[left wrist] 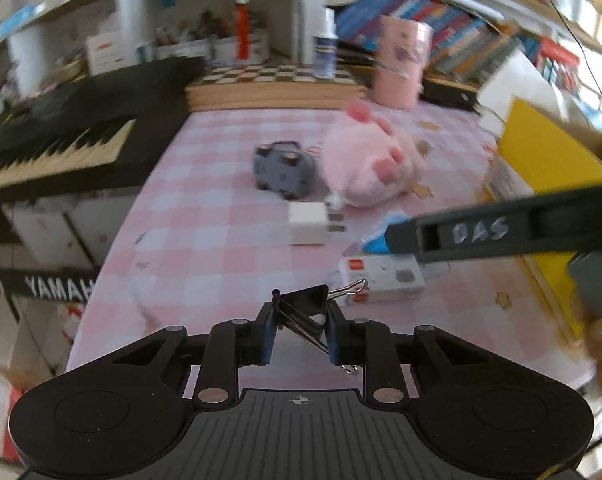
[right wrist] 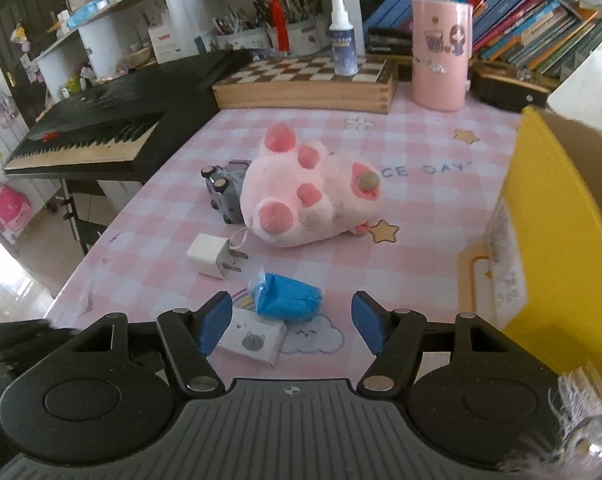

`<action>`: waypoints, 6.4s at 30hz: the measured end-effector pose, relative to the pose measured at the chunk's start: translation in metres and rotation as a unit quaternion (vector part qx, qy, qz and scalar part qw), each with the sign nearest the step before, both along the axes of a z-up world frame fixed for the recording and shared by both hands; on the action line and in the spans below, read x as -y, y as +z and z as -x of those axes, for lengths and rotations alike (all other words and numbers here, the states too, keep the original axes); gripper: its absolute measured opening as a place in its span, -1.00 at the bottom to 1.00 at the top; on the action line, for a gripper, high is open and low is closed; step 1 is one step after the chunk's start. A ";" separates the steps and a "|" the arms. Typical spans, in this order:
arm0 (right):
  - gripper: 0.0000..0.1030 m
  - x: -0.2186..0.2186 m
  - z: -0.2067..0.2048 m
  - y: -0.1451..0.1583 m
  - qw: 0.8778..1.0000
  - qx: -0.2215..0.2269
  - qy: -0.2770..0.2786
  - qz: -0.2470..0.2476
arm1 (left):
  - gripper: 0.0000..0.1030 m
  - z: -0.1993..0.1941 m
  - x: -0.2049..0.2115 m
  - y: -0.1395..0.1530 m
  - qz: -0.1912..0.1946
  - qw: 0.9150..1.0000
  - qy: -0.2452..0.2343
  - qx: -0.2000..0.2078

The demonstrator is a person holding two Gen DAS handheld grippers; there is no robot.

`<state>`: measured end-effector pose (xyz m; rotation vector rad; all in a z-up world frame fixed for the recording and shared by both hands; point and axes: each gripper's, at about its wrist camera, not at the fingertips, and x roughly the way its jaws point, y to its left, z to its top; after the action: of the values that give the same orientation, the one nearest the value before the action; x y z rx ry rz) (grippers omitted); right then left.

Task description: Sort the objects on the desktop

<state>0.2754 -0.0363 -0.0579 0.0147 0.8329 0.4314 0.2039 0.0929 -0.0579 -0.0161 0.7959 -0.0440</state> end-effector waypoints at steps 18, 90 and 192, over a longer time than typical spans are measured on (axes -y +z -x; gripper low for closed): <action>-0.25 0.002 -0.008 0.009 1.000 0.023 -0.012 -0.013 | -0.53 0.010 -0.017 0.034 0.046 0.998 0.035 0.038; -0.26 0.136 0.247 0.042 0.978 -0.008 -0.203 -0.038 | -0.53 0.159 0.083 0.078 0.109 0.970 -0.200 0.090; 0.93 0.262 0.160 0.065 0.970 0.137 -0.201 0.031 | 0.57 0.095 0.196 0.078 -0.016 0.992 -0.049 0.115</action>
<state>0.1156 -0.2982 0.0067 0.0629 0.5513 0.0223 0.1087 -0.1031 0.0201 0.0582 0.5662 -0.1232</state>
